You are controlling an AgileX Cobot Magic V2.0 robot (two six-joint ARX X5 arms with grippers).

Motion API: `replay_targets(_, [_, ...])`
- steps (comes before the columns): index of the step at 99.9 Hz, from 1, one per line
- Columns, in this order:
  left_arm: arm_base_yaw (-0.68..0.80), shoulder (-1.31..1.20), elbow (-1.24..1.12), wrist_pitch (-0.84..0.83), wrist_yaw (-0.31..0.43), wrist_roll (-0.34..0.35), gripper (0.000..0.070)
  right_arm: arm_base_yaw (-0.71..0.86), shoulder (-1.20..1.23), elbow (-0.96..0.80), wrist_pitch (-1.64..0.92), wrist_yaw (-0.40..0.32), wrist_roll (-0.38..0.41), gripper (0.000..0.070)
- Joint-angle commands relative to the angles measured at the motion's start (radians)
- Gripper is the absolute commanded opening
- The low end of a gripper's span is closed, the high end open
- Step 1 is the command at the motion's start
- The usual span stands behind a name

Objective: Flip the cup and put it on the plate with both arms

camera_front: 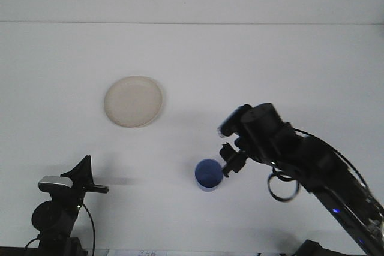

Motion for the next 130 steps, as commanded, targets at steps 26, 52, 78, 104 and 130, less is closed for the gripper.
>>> replay_targets(26, [0.002, -0.002, -0.019, 0.013, 0.004, -0.002, 0.0015, 0.008, -0.558, -0.359, 0.246, 0.076, 0.073, 0.0398])
replay_targets(52, [0.002, -0.002, -0.019, 0.013, 0.004, -0.002, 0.0015, 0.009, -0.980, -0.738, 0.459, 0.072, 0.086, 0.0398])
replay_targets(78, [0.002, -0.002, -0.019, 0.059, 0.005, -0.016, 0.0015, 0.009, -1.091, -0.806, 0.455, 0.072, 0.086, 0.0398])
replay_targets(104, [0.002, -0.002, -0.019, 0.070, 0.004, -0.144, 0.0015, 0.009, -1.090, -0.806, 0.454, 0.076, 0.085, 0.0399])
replay_targets(130, [0.002, 0.017, 0.062, 0.076, 0.005, -0.349, 0.0012, 0.009, -1.090, -0.806, 0.453, 0.076, 0.077, 0.0399])
